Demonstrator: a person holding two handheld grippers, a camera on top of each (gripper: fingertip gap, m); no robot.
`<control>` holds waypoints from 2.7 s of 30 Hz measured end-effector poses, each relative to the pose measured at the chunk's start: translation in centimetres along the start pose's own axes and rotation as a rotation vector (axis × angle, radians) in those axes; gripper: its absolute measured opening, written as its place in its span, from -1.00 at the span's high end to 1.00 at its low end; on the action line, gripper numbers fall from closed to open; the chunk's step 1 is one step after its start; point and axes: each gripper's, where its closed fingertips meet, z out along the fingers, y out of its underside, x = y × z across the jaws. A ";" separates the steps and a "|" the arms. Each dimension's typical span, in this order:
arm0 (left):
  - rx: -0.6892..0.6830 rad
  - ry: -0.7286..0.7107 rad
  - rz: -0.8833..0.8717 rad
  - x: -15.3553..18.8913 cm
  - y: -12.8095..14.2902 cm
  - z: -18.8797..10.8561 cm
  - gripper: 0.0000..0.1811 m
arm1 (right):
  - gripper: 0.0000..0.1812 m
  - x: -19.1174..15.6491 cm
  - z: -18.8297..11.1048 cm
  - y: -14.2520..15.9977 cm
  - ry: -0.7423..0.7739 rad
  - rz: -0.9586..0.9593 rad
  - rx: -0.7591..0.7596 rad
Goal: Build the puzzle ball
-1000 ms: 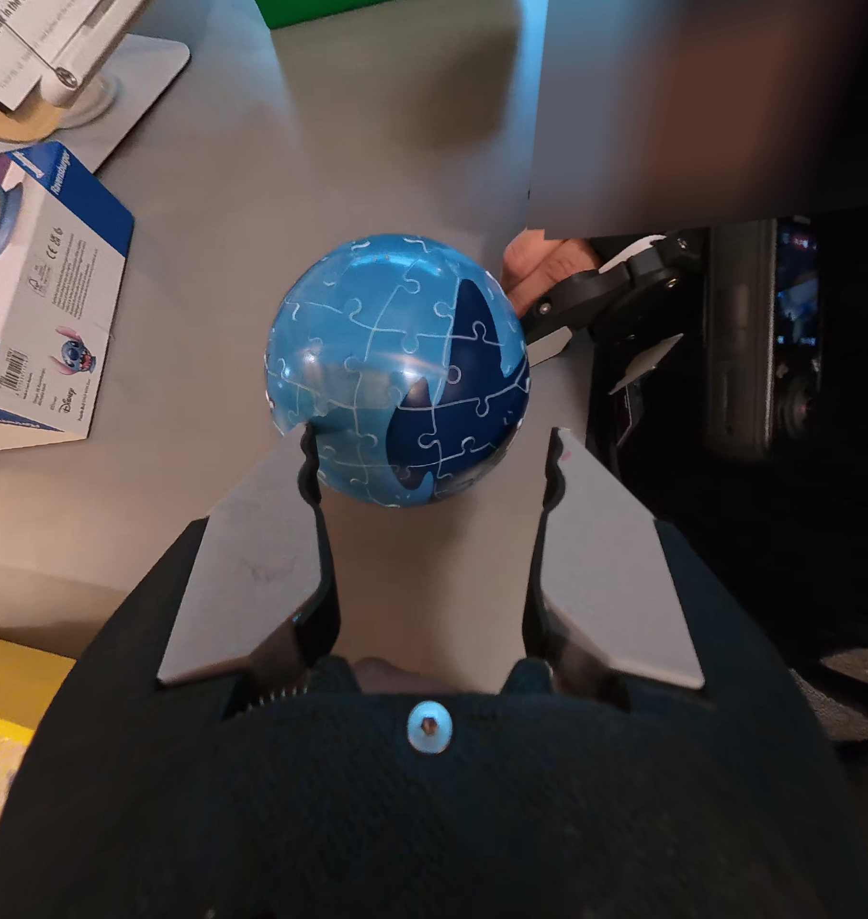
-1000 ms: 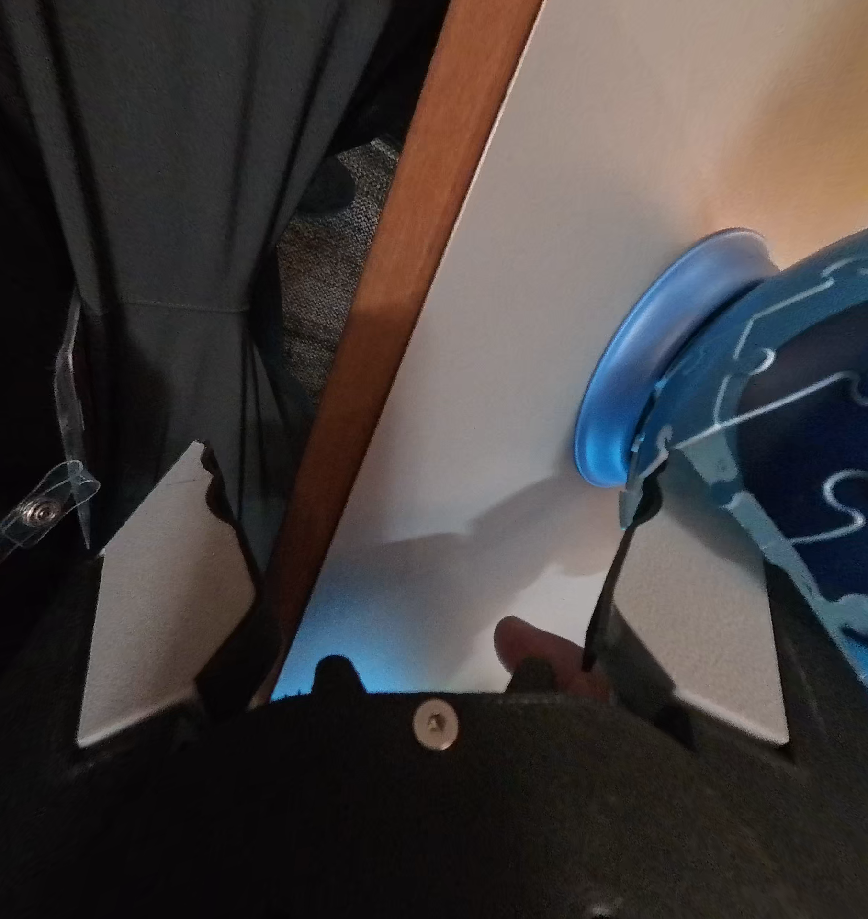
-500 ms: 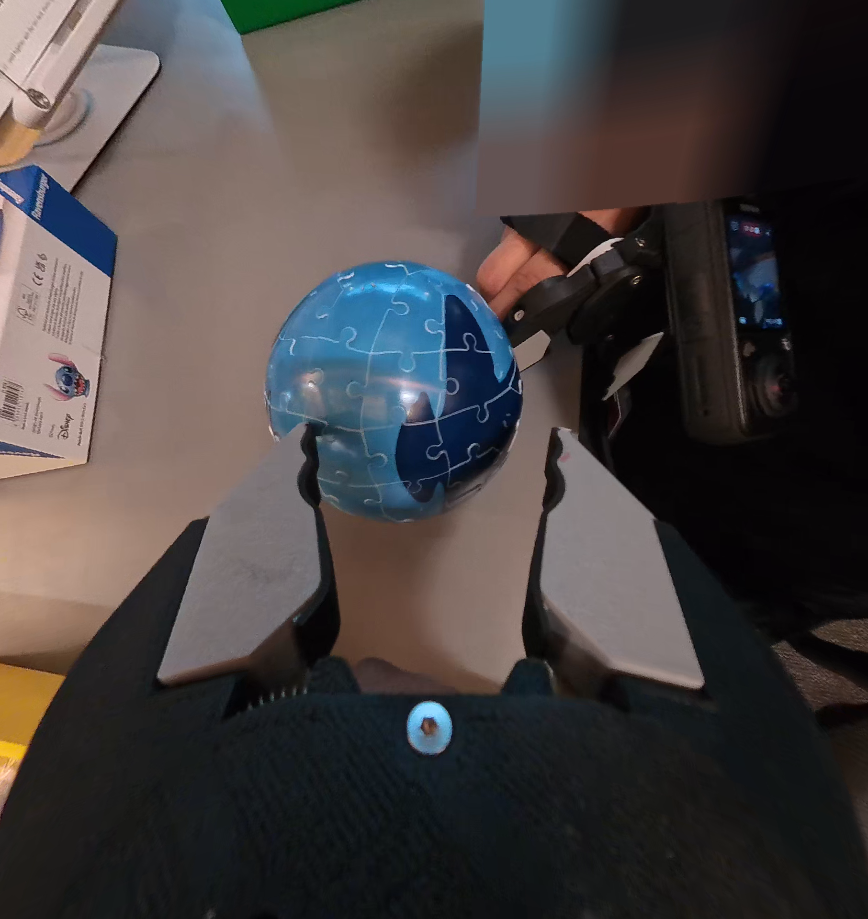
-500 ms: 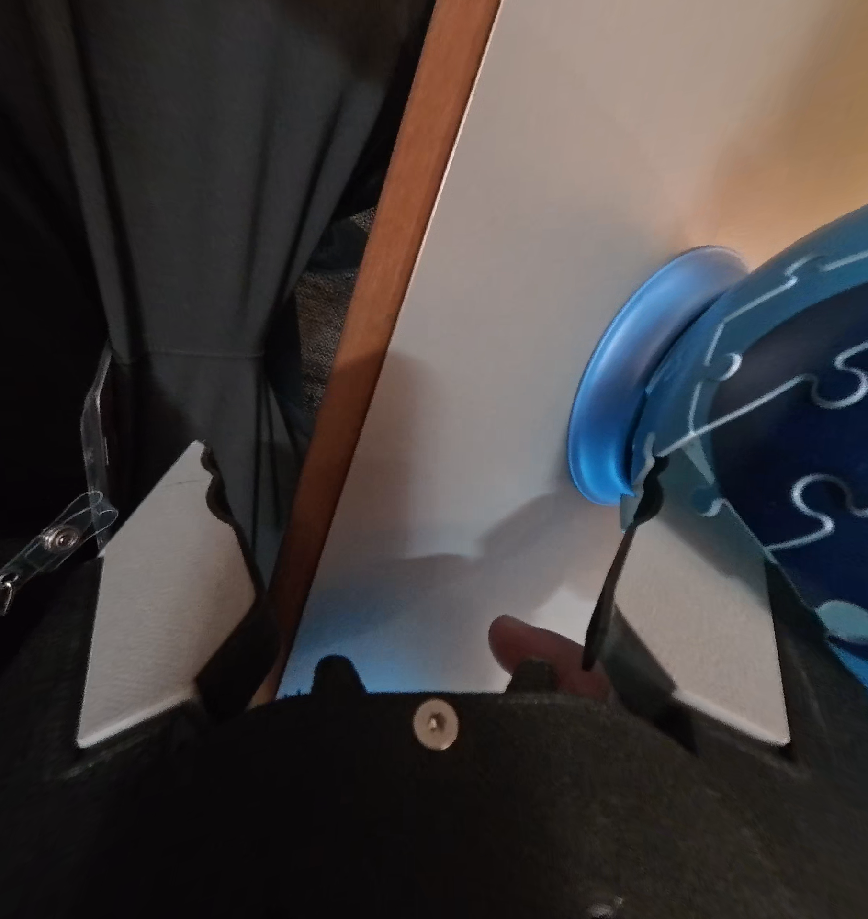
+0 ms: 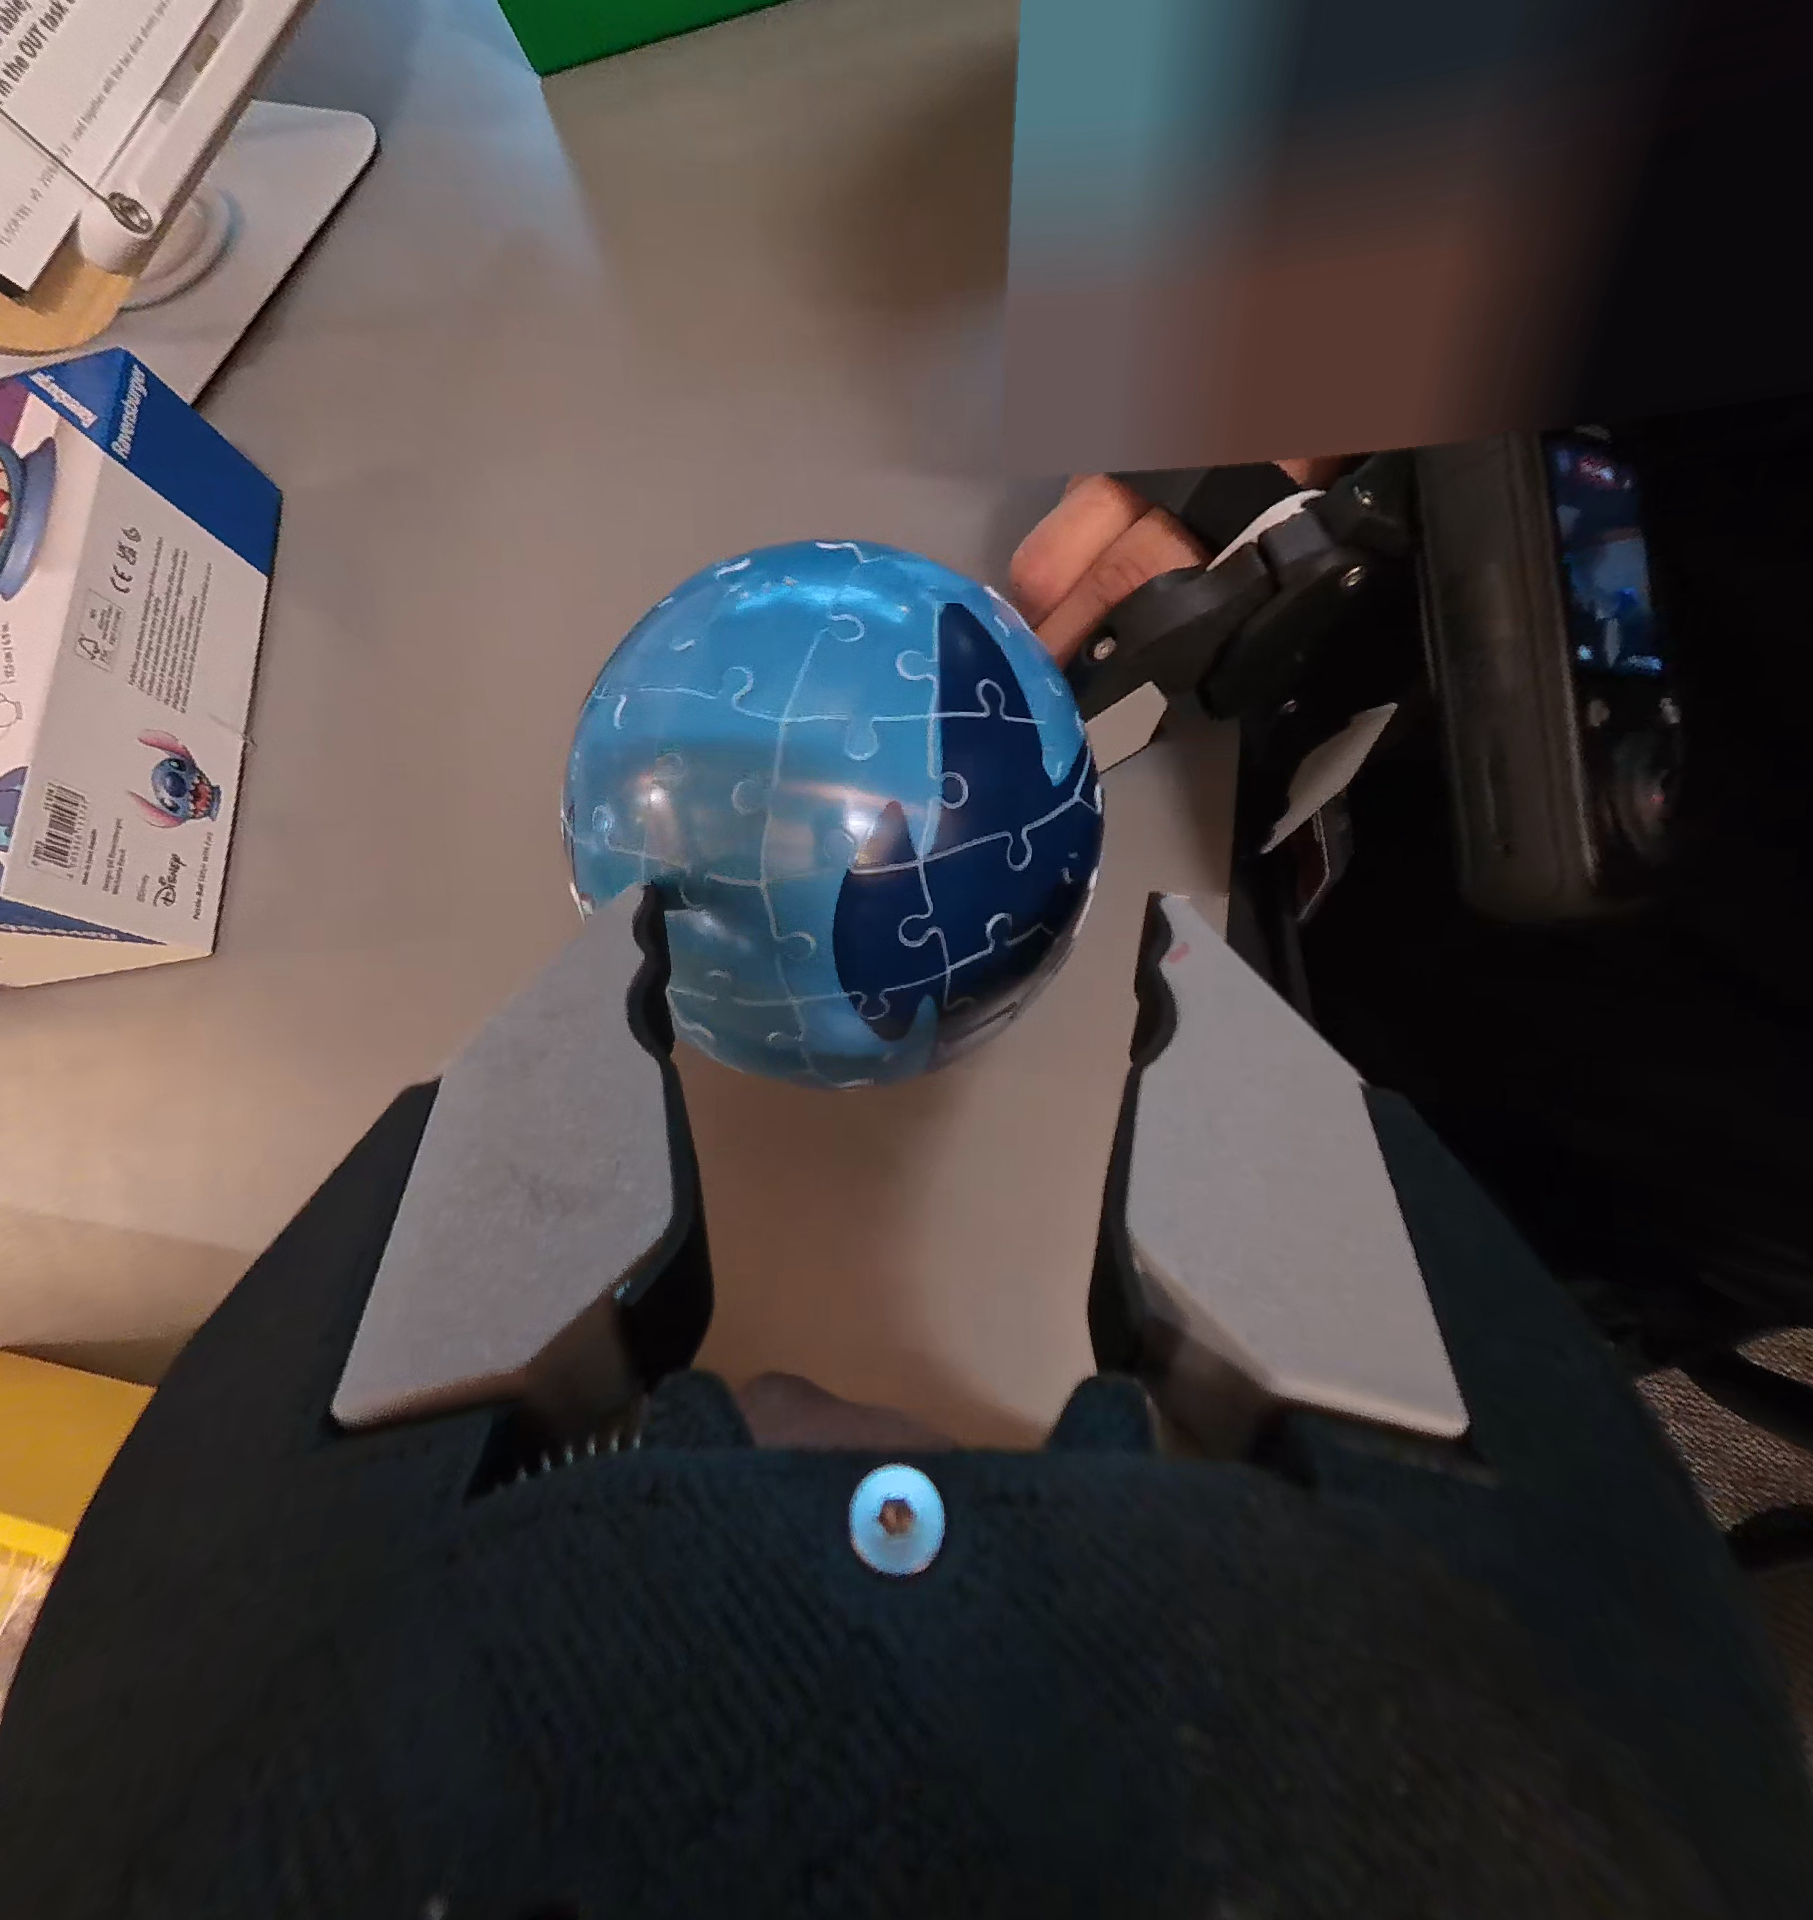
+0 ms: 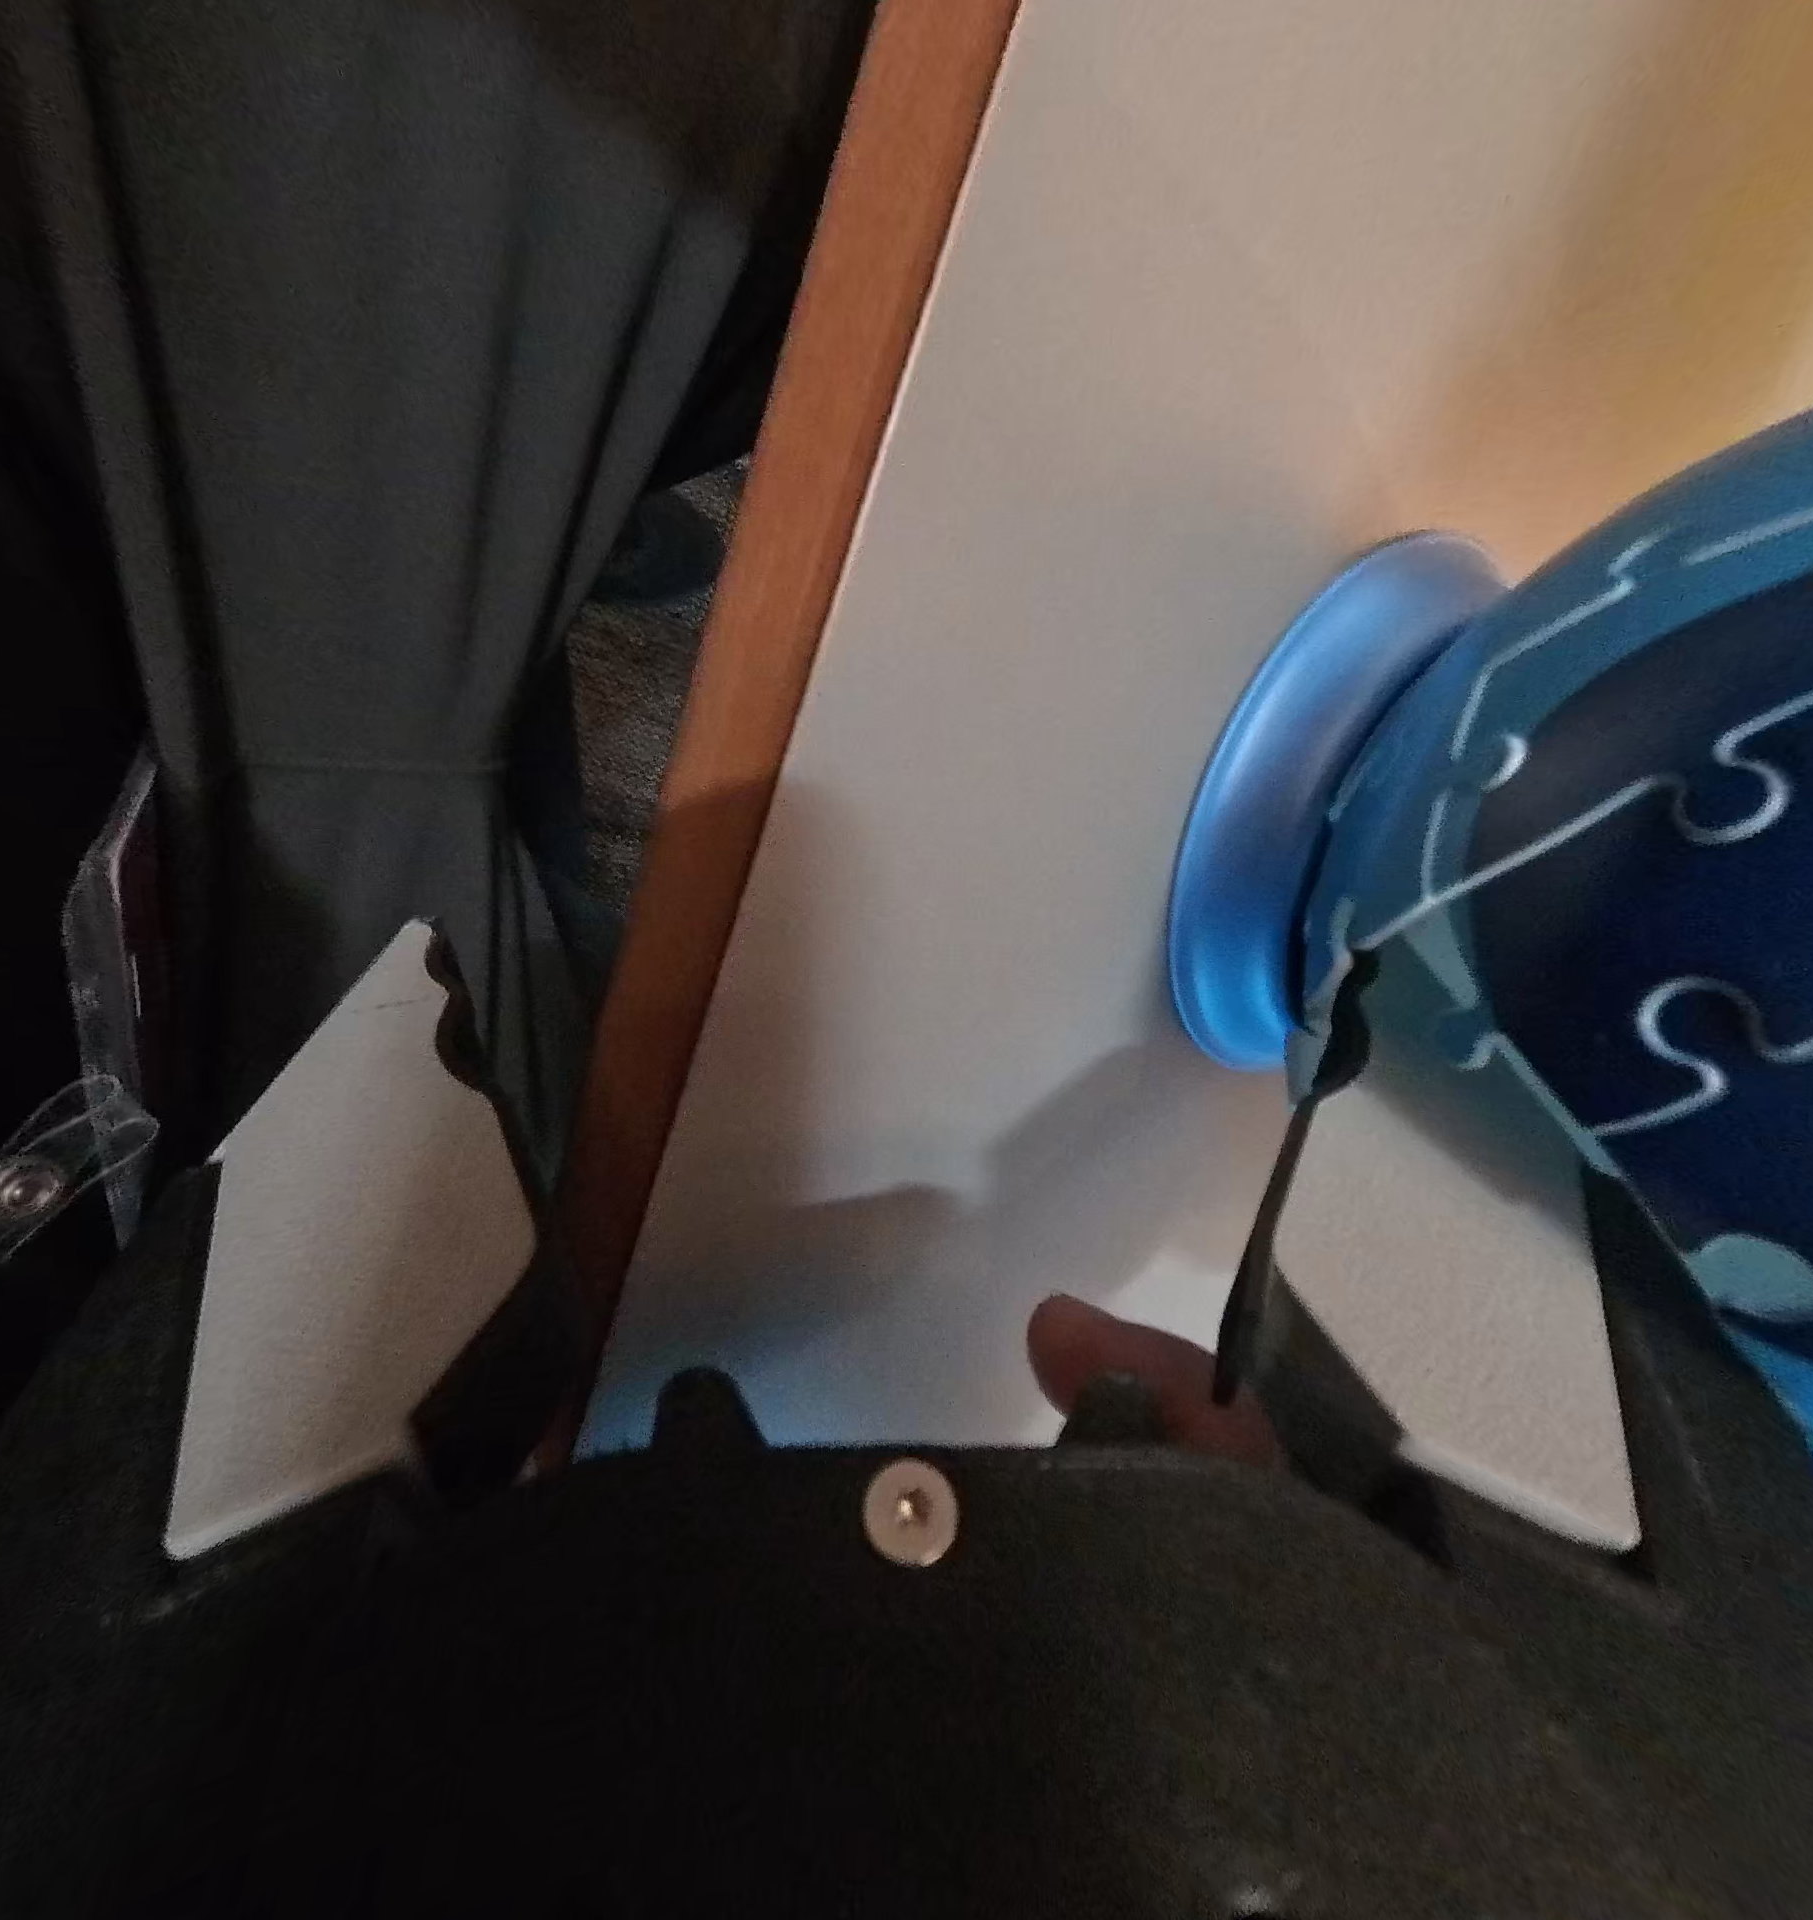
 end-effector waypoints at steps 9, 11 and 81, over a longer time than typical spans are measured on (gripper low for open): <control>-0.030 -0.026 -0.011 0.3 0.7 -0.1 0.03 | -0.74 -1.5 -2.2 2.4 0.142 -0.085 -0.024; -0.024 -0.031 -0.011 0.3 0.6 -0.1 0.03 | -0.74 -1.6 -2.5 2.5 0.151 -0.089 -0.007; 0.236 -0.053 -0.167 3.1 6.5 1.4 -0.20 | -0.73 8.5 -5.3 4.3 0.029 0.709 0.533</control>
